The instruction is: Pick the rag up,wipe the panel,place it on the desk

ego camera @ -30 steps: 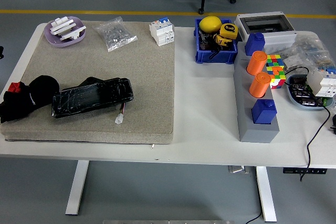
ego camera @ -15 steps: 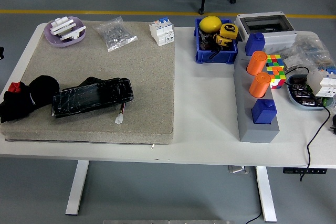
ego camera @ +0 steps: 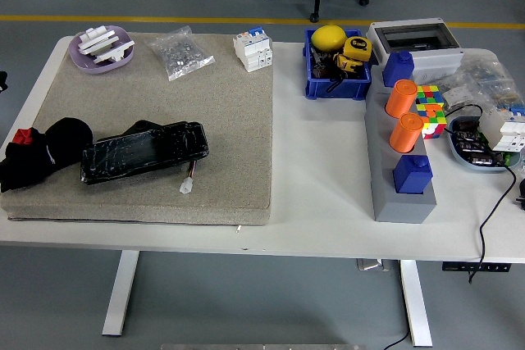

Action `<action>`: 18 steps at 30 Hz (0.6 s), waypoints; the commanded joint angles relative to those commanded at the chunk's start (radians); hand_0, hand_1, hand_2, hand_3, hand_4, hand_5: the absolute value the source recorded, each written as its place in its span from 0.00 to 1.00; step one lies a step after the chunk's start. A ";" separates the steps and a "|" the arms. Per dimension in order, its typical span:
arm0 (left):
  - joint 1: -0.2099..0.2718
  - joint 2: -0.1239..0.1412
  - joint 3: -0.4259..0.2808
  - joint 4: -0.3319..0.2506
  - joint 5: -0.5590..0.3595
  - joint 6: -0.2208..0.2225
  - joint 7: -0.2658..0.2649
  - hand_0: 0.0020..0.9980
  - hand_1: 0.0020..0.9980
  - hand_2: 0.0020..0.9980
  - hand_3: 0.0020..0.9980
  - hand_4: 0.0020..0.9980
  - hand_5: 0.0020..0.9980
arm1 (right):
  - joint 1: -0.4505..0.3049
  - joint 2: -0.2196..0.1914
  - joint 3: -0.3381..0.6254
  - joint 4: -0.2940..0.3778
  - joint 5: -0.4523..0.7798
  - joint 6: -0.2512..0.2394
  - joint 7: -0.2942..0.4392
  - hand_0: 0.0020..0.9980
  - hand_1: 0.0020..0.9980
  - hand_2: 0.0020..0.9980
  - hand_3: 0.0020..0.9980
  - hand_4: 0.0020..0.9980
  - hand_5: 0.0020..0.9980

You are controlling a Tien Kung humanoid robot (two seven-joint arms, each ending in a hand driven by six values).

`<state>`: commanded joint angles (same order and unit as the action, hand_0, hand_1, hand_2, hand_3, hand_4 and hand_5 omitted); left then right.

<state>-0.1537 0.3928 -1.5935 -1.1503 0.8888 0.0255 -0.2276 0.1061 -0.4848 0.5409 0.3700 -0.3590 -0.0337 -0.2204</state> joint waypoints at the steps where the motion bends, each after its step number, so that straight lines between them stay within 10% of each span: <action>1: 0.001 0.000 -0.001 0.000 0.000 0.000 0.000 0.58 0.64 0.62 0.59 0.78 0.08 | 0.000 0.000 0.001 0.000 0.000 0.000 0.000 0.76 0.61 0.63 0.61 1.00 0.62; 18: -0.003 0.000 -0.003 0.005 0.001 -0.001 0.000 0.58 0.64 0.62 0.59 0.78 0.08 | -0.001 0.004 0.009 0.001 -0.002 0.000 0.002 0.76 0.61 0.63 0.61 1.00 0.62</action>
<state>-0.1564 0.3930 -1.5963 -1.1456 0.8898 0.0244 -0.2274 0.1055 -0.4810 0.5500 0.3706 -0.3612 -0.0335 -0.2188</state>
